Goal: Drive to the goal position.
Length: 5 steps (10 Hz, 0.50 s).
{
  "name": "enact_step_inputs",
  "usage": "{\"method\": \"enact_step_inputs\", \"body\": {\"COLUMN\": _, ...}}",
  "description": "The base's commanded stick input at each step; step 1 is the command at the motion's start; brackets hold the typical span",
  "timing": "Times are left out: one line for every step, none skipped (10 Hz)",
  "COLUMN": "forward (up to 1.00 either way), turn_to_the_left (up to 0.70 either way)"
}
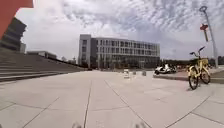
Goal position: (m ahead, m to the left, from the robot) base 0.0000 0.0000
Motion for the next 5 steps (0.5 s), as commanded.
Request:
{"method": "enact_step_inputs", "body": {"forward": 0.00, "turn_to_the_left": 0.00}}
{"method": "enact_step_inputs", "body": {"forward": 0.00, "turn_to_the_left": 0.00}}
{"method": "enact_step_inputs", "body": {"forward": 0.00, "turn_to_the_left": 0.00}}
{"method": "enact_step_inputs", "body": {"forward": 0.00, "turn_to_the_left": 0.00}}
{"method": "enact_step_inputs", "body": {"forward": 0.00, "turn_to_the_left": 0.00}}
